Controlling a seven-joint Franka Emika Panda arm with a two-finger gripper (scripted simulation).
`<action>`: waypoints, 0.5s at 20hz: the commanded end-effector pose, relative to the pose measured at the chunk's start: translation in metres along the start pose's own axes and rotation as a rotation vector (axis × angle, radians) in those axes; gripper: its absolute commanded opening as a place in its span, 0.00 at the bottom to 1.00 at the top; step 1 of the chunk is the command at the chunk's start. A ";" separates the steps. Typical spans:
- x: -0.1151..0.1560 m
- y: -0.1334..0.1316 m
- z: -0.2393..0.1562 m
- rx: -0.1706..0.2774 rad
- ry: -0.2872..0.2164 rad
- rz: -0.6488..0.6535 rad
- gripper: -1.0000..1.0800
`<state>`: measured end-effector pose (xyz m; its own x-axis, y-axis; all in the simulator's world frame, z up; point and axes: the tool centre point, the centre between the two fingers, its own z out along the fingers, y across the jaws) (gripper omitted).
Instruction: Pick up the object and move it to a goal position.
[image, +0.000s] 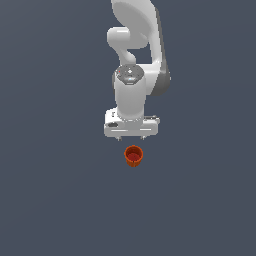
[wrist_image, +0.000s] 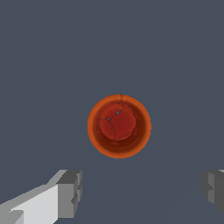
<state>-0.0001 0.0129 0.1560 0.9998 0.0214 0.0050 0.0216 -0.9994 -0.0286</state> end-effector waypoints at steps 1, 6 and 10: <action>0.000 0.000 0.000 0.000 0.000 0.000 0.62; 0.003 0.004 -0.003 -0.011 0.003 0.004 0.62; 0.003 0.005 -0.004 -0.013 0.004 0.005 0.62</action>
<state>0.0033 0.0080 0.1598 0.9998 0.0166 0.0087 0.0168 -0.9997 -0.0168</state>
